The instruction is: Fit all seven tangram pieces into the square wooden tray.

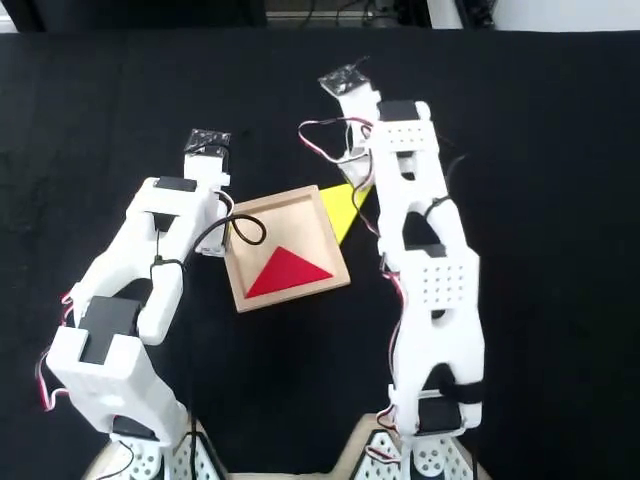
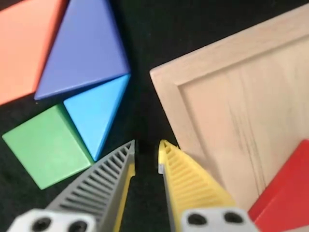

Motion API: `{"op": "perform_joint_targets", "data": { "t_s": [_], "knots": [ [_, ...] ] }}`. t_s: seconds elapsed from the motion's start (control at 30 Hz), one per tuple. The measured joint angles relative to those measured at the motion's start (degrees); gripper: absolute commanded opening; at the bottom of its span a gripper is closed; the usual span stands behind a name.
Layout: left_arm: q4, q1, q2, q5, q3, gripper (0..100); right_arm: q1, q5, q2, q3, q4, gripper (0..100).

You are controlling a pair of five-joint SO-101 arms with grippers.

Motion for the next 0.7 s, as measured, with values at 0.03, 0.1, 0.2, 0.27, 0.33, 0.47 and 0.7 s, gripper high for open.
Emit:
{"op": "perform_joint_targets", "data": {
  "t_s": [0.03, 0.1, 0.2, 0.27, 0.33, 0.47, 0.7],
  "knots": [
    [0.0, 0.0, 0.0, 0.0, 0.0, 11, 0.0, 0.2, 1.7, -2.7, 0.7, 1.1],
    [0.0, 0.0, 0.0, 0.0, 0.0, 11, 0.0, 0.4, 5.0, -8.0, 3.1, 1.1],
    [0.0, 0.0, 0.0, 0.0, 0.0, 11, 0.3, 1.5, 9.8, -16.8, 7.8, 1.1],
    [0.0, 0.0, 0.0, 0.0, 0.0, 11, 0.5, 2.8, 12.9, -22.7, 11.4, 1.1],
    [0.0, 0.0, 0.0, 0.0, 0.0, 11, 1.0, 4.4, 15.4, -27.8, 16.2, 1.1],
    [0.0, 0.0, 0.0, 0.0, 0.0, 11, 3.1, 7.5, 19.6, -33.9, 22.2, 1.1],
    [0.0, 0.0, 0.1, 0.0, -0.3, 11, 9.9, 10.9, 20.5, -36.5, 22.4, 1.1]
  ]
}}
